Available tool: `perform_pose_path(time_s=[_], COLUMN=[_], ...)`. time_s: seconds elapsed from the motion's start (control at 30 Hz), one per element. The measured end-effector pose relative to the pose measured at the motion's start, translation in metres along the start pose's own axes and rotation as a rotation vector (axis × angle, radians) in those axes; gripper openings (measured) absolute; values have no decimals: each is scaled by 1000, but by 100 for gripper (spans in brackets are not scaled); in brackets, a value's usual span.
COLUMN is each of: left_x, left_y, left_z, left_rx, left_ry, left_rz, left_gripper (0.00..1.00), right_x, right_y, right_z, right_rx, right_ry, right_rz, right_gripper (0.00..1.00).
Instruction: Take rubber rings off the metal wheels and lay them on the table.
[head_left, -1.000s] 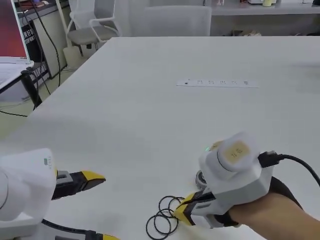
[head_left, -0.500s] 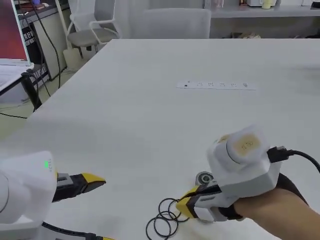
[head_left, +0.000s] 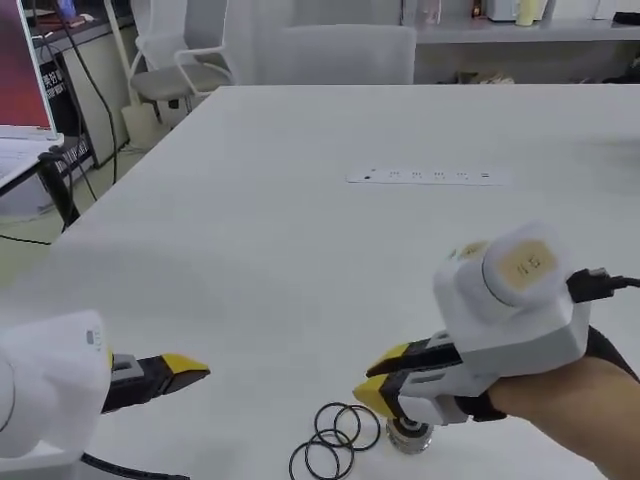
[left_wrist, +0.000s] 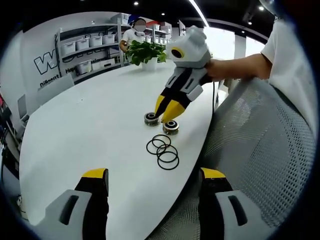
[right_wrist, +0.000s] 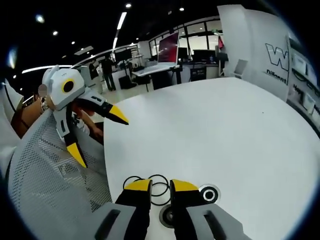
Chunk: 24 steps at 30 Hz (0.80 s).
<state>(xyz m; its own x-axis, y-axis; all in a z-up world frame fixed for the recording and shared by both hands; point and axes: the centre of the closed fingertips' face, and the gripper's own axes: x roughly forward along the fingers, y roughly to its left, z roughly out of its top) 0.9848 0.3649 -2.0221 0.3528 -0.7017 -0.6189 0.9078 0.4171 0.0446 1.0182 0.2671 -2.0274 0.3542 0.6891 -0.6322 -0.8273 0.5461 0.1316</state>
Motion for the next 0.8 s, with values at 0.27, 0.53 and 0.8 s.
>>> perform_pose_path(time_s=[0.27,0.53,0.8], left_x=[-1,-2,-1], left_y=[2,3,-1], left_z=[2,4,4], left_rx=[-5,8,22], left_ry=[-14,-16,-9], left_rz=[10,23,20], left_gripper=[71,71,74], right_x=[-20,-43,-65], right_y=[2,1,1], right_z=[17,20,0], right_rx=[23,22,16], right_ry=[-65,-105,-86], right_rz=[32,56,37], right_gripper=[23,39,63])
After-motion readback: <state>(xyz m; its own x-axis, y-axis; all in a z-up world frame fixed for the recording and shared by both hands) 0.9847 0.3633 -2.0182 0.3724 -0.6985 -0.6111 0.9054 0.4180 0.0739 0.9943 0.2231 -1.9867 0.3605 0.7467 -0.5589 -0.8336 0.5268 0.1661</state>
